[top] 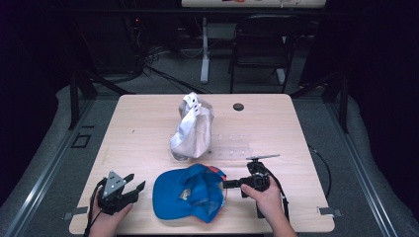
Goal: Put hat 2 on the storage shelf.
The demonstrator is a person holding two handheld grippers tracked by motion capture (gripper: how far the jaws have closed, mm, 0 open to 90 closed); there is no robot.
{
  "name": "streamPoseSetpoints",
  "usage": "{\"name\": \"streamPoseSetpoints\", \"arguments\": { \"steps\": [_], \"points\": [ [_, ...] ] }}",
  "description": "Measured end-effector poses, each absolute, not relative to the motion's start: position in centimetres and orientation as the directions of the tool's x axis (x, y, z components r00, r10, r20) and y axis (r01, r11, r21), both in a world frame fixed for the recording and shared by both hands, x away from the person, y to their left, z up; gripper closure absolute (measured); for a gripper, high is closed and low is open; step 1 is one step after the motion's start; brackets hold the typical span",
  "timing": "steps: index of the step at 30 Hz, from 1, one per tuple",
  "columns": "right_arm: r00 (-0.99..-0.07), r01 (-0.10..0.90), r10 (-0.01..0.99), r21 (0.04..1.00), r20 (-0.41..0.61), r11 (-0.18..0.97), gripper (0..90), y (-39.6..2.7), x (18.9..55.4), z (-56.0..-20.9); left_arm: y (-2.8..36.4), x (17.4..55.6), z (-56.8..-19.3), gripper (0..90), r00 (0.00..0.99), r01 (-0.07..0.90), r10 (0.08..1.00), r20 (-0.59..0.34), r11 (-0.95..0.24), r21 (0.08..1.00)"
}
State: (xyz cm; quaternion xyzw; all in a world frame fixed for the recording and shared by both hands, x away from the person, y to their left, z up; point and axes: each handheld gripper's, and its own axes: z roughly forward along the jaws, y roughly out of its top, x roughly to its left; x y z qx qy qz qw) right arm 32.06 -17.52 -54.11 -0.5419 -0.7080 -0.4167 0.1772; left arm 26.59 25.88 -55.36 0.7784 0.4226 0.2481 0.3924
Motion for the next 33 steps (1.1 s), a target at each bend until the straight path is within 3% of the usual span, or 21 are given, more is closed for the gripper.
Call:
{"name": "streamPoseSetpoints", "arguments": {
  "steps": [10, 17, 24, 33],
  "points": [
    [-0.328, 0.923, 0.643, 0.38, 0.692, 0.062, 77.8, -19.2, 32.2, -53.8, 25.8, 26.6, -55.3, 48.5, 0.525, 0.466, 0.849, 0.054, -0.34, 0.817],
    [-0.312, 0.932, 0.593, 0.361, 0.742, 0.04, 77.9, -19.1, 32.2, -53.5, 25.8, 26.7, -55.3, 48.5, 0.524, 0.463, 0.85, 0.055, -0.338, 0.82],
    [-0.276, 0.941, 0.567, 0.339, 0.776, -0.005, 78.0, -19.5, 32.7, -50.9, 25.9, 26.7, -55.3, 48.5, 0.522, 0.467, 0.852, 0.052, -0.336, 0.818],
    [-0.238, 0.963, 0.552, 0.267, 0.799, 0.029, 78.0, -19.8, 33.5, -47.4, 26.3, 26.7, -55.2, 48.5, 0.517, 0.464, 0.854, 0.049, -0.328, 0.823]
  ]
}}
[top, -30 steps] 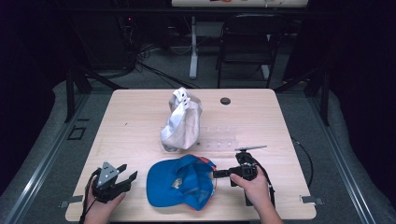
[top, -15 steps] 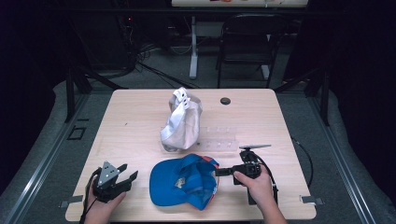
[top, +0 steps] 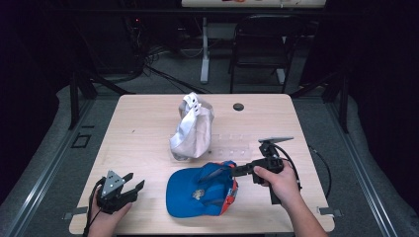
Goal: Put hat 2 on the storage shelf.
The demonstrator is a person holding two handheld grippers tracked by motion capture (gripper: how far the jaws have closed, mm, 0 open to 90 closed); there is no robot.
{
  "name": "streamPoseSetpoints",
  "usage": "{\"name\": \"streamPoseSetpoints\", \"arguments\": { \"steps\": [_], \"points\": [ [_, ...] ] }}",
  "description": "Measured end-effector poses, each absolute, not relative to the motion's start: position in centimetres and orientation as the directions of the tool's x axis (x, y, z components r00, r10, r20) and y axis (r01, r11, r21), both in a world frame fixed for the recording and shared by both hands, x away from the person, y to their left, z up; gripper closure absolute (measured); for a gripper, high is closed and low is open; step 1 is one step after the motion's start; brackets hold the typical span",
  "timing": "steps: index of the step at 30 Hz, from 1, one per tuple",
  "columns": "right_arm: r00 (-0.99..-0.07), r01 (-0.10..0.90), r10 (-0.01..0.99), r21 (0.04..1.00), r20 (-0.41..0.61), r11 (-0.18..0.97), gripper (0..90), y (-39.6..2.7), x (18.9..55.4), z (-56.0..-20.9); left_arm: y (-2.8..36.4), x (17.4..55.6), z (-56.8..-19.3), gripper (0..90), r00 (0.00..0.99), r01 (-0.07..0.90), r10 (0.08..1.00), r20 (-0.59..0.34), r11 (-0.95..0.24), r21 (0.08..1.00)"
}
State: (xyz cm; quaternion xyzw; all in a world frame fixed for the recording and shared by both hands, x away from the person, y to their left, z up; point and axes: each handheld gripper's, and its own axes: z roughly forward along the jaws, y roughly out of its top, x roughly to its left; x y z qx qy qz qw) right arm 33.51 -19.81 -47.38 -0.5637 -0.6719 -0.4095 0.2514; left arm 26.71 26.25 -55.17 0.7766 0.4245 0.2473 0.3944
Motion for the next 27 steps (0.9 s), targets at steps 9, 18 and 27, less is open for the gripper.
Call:
{"name": "streamPoseSetpoints", "arguments": {
  "steps": [9, 18, 27],
  "points": [
    [-0.224, 0.97, 0.521, 0.241, 0.824, 0.036, 78.0, -19.9, 34.2, -44.3, 26.5, 26.7, -55.1, 48.5, 0.513, 0.465, 0.857, 0.046, -0.322, 0.825],
    [-0.237, 0.968, 0.516, 0.246, 0.823, 0.053, 78.0, -20.2, 34.0, -42.2, 26.4, 26.6, -55.1, 48.5, 0.51, 0.457, 0.859, 0.053, -0.322, 0.829],
    [-0.212, 0.973, 0.44, 0.232, 0.873, 0.01, 78.1, -21.3, 34.1, -40.4, 26.5, 26.6, -55.1, 48.5, 0.509, 0.455, 0.859, 0.052, -0.32, 0.831]
  ]
}}
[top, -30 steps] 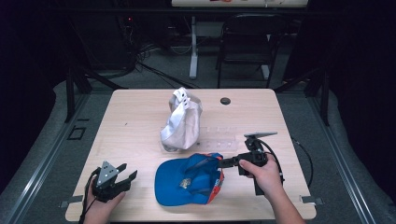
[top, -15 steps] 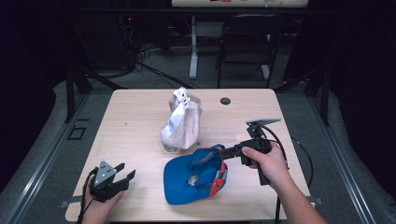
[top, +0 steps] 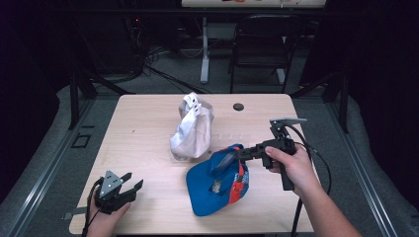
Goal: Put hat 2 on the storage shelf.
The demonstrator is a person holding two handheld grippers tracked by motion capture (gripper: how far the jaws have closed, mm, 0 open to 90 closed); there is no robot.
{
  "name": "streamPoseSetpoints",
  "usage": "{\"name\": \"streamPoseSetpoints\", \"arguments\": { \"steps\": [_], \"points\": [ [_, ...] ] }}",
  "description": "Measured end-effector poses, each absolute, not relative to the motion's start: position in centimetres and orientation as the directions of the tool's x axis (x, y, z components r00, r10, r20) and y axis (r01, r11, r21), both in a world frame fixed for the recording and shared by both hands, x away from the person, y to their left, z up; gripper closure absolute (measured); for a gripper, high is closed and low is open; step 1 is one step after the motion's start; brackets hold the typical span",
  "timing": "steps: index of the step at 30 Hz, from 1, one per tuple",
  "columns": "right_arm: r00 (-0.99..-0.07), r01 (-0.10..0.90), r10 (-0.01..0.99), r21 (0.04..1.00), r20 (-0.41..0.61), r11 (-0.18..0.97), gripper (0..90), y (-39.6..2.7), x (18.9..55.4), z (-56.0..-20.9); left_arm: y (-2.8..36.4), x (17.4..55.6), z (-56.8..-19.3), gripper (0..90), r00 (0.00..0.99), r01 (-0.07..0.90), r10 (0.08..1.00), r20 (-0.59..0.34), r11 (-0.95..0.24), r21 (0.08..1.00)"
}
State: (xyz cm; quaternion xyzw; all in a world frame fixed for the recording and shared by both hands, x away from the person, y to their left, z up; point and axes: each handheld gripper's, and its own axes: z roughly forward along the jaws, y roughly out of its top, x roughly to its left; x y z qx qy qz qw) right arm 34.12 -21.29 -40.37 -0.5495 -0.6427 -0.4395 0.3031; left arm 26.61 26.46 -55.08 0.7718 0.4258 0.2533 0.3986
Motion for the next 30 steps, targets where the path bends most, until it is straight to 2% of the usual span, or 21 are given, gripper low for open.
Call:
{"name": "streamPoseSetpoints", "arguments": {
  "steps": [7, 18, 30],
  "points": [
    [-0.227, 0.967, 0.405, 0.255, 0.886, -0.016, 78.1, -21.7, 34.3, -38.6, 26.4, 26.6, -55.0, 48.5, 0.511, 0.452, 0.858, 0.055, -0.323, 0.831],
    [-0.236, 0.952, 0.436, 0.296, 0.869, -0.074, 78.2, -23.8, 34.6, -35.4, 26.5, 26.5, -55.0, 48.5, 0.509, 0.458, 0.86, 0.046, -0.315, 0.831],
    [-0.202, 0.943, 0.414, 0.291, 0.888, -0.163, 78.2, -25.1, 36.1, -33.2, 26.6, 26.5, -54.9, 48.1, 0.504, 0.464, 0.863, 0.042, -0.311, 0.83]
  ]
}}
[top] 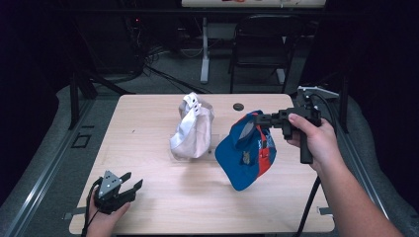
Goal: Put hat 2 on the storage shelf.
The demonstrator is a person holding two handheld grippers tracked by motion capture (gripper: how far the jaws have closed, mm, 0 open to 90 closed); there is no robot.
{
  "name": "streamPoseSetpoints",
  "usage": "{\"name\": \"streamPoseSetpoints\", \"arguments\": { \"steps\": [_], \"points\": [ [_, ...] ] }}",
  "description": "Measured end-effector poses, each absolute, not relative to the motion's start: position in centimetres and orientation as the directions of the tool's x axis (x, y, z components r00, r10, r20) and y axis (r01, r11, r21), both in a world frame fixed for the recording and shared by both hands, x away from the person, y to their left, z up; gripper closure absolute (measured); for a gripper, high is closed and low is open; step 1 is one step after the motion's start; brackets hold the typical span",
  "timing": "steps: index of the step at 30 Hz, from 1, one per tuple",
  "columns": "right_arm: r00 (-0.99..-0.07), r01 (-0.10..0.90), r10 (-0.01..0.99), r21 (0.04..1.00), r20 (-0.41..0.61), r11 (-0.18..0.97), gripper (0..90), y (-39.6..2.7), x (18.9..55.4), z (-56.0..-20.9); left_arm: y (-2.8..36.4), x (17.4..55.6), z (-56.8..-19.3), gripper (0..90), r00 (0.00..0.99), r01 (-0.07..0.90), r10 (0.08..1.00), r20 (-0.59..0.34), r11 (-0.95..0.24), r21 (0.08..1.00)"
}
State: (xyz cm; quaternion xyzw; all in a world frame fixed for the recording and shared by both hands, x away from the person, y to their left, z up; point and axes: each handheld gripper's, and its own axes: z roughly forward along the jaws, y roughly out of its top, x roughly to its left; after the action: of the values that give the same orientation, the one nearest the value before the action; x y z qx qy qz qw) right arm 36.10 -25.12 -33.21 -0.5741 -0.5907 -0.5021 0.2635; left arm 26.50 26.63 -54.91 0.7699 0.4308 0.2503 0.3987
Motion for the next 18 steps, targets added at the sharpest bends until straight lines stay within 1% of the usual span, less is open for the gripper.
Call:
{"name": "streamPoseSetpoints", "arguments": {
  "steps": [5, 18],
  "points": [
    [-0.201, 0.938, 0.414, 0.297, 0.888, -0.182, 78.2, -25.0, 36.8, -32.2, 26.7, 26.5, -55.0, 47.8, 0.5, 0.459, 0.865, 0.036, -0.3, 0.837],
    [-0.159, 0.915, 0.466, 0.307, 0.87, -0.261, 78.2, -24.7, 39.7, -30.2, 27.0, 26.6, -55.0, 47.6, 0.495, 0.469, 0.868, 0.031, -0.297, 0.832]
  ]
}}
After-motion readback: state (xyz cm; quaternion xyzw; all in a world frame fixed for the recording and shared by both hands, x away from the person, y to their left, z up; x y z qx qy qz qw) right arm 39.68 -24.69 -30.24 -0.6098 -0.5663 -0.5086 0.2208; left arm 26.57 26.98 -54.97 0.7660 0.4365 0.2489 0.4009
